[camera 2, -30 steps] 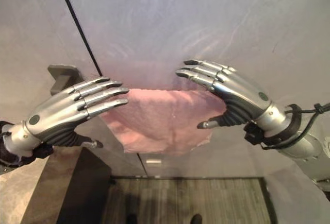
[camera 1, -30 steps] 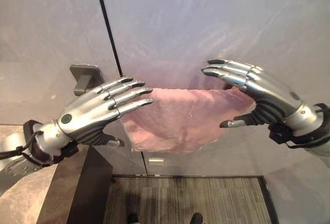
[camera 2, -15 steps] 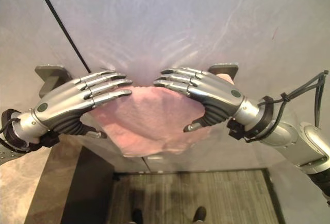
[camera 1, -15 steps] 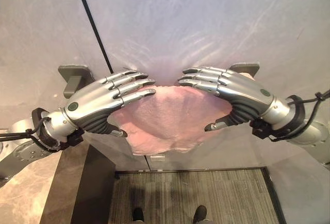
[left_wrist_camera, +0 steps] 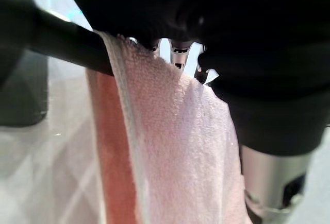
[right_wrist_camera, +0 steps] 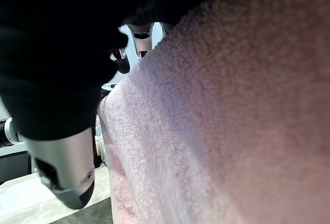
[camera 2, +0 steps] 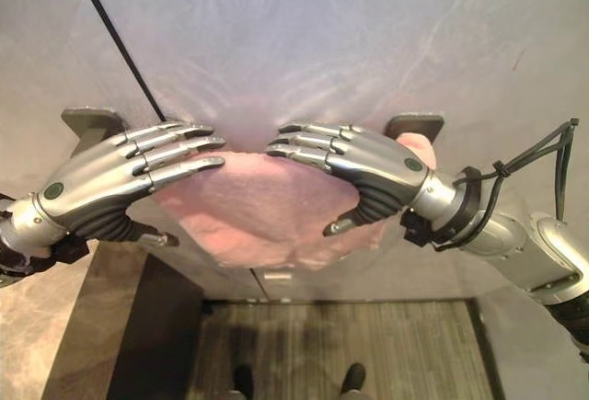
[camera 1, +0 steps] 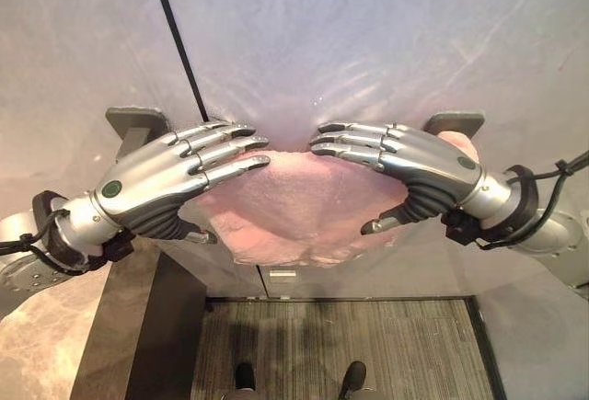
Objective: Put brush and paste in cup on sink, flatten towel.
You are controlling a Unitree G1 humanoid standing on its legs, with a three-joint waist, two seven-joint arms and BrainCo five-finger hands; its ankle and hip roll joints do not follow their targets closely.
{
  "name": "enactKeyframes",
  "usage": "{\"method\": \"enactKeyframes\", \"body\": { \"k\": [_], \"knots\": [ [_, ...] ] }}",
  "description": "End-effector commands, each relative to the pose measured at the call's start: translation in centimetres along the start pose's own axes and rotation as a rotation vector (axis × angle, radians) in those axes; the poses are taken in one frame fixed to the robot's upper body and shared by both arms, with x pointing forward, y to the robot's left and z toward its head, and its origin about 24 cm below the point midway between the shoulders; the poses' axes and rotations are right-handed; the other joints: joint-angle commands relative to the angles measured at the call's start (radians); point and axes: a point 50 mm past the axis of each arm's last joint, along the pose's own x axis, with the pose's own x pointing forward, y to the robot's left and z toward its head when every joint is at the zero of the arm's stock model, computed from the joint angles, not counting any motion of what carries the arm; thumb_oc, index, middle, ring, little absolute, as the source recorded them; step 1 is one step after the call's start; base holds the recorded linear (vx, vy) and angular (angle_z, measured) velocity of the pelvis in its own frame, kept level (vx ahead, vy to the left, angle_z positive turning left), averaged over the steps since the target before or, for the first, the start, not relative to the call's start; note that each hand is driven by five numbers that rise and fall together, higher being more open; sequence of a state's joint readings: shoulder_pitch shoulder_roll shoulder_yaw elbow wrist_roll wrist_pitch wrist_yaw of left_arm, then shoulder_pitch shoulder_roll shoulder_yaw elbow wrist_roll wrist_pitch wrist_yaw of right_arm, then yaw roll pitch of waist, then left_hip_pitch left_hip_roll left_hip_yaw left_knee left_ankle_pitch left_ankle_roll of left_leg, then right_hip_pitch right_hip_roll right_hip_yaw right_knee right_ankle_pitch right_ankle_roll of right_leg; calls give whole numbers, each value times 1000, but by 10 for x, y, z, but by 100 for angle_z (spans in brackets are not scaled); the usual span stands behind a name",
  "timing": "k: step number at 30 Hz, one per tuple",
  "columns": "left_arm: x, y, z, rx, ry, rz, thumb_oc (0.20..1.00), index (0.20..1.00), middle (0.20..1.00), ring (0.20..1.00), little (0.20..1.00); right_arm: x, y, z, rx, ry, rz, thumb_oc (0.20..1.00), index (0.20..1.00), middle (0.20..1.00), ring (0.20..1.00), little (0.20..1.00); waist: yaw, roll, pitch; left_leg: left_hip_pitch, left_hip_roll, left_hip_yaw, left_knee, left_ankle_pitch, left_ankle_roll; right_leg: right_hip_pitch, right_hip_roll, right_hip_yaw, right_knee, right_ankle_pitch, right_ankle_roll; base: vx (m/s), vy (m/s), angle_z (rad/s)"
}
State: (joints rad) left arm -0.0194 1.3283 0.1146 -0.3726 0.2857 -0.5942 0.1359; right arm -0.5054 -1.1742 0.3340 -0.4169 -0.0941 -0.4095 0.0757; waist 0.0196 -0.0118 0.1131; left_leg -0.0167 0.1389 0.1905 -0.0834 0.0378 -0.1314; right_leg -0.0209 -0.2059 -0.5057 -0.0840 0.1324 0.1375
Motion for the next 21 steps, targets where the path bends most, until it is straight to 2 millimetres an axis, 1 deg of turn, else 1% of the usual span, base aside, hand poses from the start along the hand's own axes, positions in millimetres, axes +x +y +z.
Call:
{"method": "enactKeyframes", "body": {
  "k": [1, 5, 11, 15, 19, 20, 21],
  "knots": [
    [-21, -7, -30, 33, 204, -99, 1000, 1000, 1000, 1000, 1000, 9, -8, -7, -15, 25, -35, 1000, 1000, 1000, 1000, 1000, 40, -44, 2, -42, -16, 21, -4, 43, 11, 59, -104, 4, 17, 70, 118, 0, 0, 0],
    [-26, -7, -30, 41, 215, -118, 1000, 1000, 1000, 1000, 1000, 11, -8, -4, -6, 8, -40, 1000, 1000, 1000, 1000, 1000, 42, -46, 2, -41, -17, 20, -4, 42, 12, 61, -106, 0, 14, 74, 119, 0, 0, 0],
    [-27, -5, -31, 50, 221, -116, 1000, 1000, 1000, 1000, 1000, 12, -7, -4, -4, 6, -30, 1000, 1000, 1000, 1000, 1000, 47, -48, 3, -42, -17, 20, -4, 43, 12, 63, -107, -3, 12, 73, 118, 0, 0, 0],
    [-33, -7, -34, 60, 254, -128, 1000, 1000, 1000, 1000, 1000, 10, -4, -6, 5, 18, -17, 1000, 1000, 1000, 1000, 1000, 50, -47, 2, -42, -18, 21, -4, 43, 11, 66, -108, -5, 9, 70, 118, 0, 0, 0],
    [-38, -10, -38, 66, 283, -151, 1000, 1000, 1000, 1000, 1000, 5, -1, -12, -9, 56, 24, 1000, 1000, 1000, 1000, 1000, 48, -48, 3, -45, -16, 20, -4, 45, 9, 65, -109, -8, 9, 71, 118, 0, 0, 0],
    [-44, -13, -40, 72, 302, -179, 1000, 1000, 1000, 1000, 1000, -3, 2, -17, 0, 100, 49, 1000, 1000, 1000, 1000, 1000, 44, -46, 5, -48, -16, 21, -4, 46, 9, 64, -109, -8, 8, 73, 119, 0, 0, 0],
    [-44, -12, -40, 73, 301, -180, 1000, 1000, 1000, 1000, 1000, -3, 2, -17, 1, 100, 48, 1000, 1000, 1000, 1000, 1000, 45, -47, 5, -48, -16, 21, -4, 46, 9, 63, -109, -8, 8, 73, 119, 0, 0, 0]
  ]
}}
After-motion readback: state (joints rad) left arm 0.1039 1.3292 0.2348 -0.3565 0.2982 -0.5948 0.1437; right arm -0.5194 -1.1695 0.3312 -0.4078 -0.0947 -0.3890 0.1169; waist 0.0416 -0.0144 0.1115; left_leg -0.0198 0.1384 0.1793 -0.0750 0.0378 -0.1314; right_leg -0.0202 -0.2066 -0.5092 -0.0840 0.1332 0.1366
